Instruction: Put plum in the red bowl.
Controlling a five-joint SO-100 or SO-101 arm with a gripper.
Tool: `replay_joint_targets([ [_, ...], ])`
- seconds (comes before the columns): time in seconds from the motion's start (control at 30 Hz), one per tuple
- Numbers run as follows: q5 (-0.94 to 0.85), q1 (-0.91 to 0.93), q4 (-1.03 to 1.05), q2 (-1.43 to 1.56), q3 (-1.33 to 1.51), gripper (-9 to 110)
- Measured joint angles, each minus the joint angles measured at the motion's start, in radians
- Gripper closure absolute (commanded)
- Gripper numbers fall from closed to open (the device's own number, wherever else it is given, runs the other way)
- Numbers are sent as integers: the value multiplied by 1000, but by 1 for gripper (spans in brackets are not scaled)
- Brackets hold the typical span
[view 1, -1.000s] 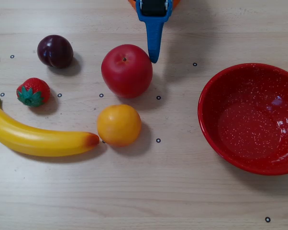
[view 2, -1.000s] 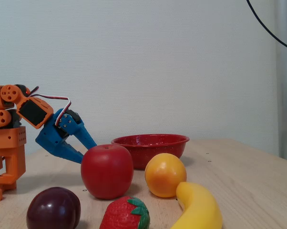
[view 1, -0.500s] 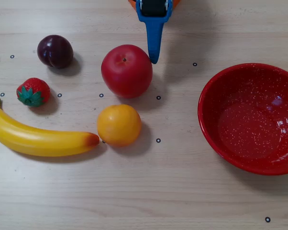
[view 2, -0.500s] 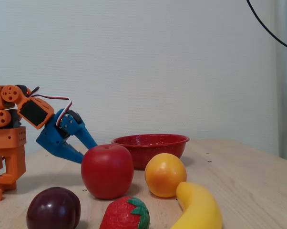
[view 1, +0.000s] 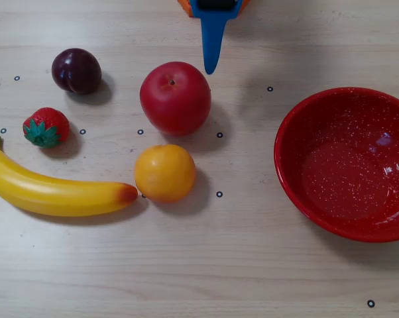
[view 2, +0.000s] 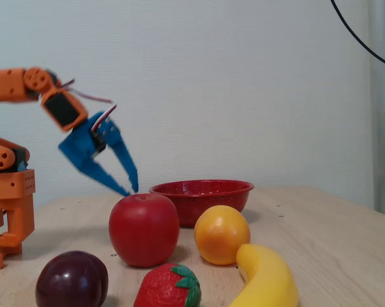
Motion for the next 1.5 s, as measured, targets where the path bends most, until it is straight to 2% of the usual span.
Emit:
replay_joint_targets([
  [0.13,41,-94,150,-175,-244,101],
  [0.43,275,-250,555,-612,-799,101],
  [0.73,494,-497,629,-911,-1051,100],
  [0.87,626,-607,627,-1006,-1071,90],
  [0.97,747,-686,640,-1078,-1114,74],
  [1.13,956,-821,707,-1172,-1158,56],
  [1.3,1088,-904,706,-1247,-1206,47],
  [1.5,1184,-965,706,-1293,-1206,41],
])
